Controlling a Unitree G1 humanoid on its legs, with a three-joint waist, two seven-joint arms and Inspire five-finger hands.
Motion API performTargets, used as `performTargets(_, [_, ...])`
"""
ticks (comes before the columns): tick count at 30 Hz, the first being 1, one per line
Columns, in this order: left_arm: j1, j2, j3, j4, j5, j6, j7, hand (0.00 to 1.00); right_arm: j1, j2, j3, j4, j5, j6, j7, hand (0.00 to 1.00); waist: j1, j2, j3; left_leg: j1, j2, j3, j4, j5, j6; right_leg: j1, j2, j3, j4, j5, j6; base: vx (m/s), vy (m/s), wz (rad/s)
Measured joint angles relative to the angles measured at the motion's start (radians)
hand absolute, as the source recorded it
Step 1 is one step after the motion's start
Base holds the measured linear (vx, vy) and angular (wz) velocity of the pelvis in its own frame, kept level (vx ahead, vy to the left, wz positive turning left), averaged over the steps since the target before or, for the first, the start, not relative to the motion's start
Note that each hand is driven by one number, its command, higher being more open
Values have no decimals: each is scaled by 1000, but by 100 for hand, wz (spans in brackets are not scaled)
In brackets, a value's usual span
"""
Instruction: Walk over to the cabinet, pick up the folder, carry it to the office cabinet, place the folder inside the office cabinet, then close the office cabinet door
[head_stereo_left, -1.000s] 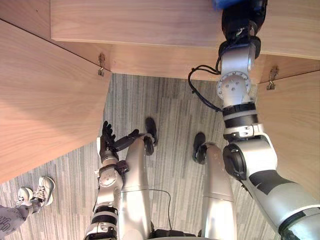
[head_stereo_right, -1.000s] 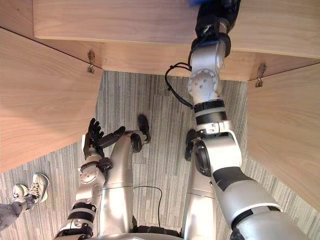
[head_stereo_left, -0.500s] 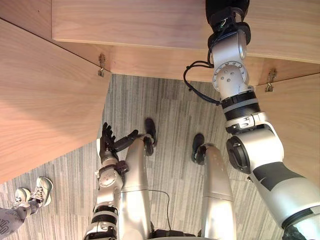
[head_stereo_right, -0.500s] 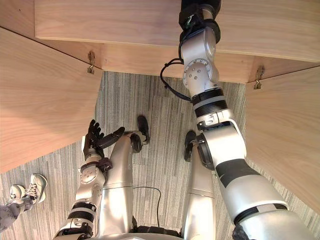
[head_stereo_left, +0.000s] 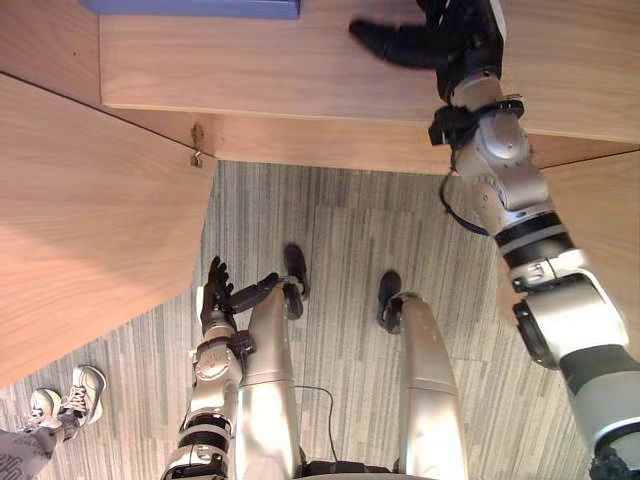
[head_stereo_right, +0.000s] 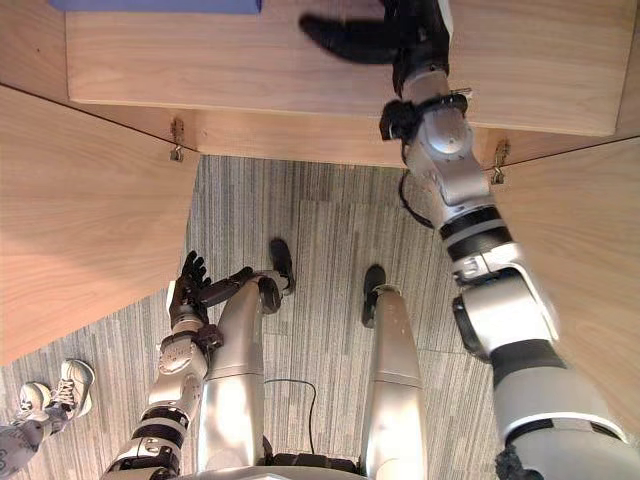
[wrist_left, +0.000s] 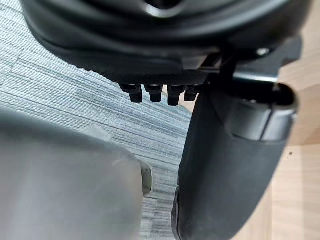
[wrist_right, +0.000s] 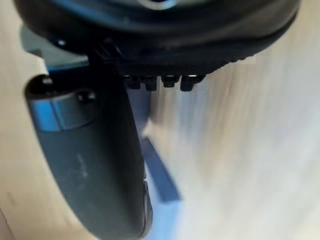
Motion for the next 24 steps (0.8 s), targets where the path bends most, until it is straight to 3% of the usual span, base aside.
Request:
performTargets(3, [0, 15, -3, 29, 25, 0, -8, 100, 8, -24, 37, 4, -176, 14, 10, 0, -4, -23, -12, 32, 2, 23, -23, -1, 0, 21, -14, -4, -19, 4, 0, 9, -6, -1])
performTargets(8, [0, 30, -25, 37, 28, -1, -24, 100, 10, -58, 39, 41, -165, 24, 18, 0, -2, -44, -23, 43, 8, 34, -30, -3, 3, 47, -18, -16, -42, 6, 3, 14, 3, 3])
performTargets(10, [0, 36, -25, 42, 28, -1, -34, 100, 30, -59, 39, 43, -84, 40, 62, 0, 2, -57, -30, 50, 8, 45, -38, -3, 4, 52, -22, -16, -48, 6, 3, 0, 0, 0])
performTargets(18, [0, 37, -28, 47, 28, 0, -40, 100, 128, -30, 15, 6, 132, 40, 129, 0, 15, -57, -30, 62, 19, 73, -47, -3, 5, 62, -25, -16, -58, 6, 3, -4, -16, 0])
performTargets(24, [0, 36, -26, 49, 26, 0, -38, 100, 147, 67, -64, 3, 195, 46, 76, 0, 16, -57, -30, 62, 19, 75, -53, -3, 6, 61, -25, -17, -64, 6, 3, -9, -30, 0])
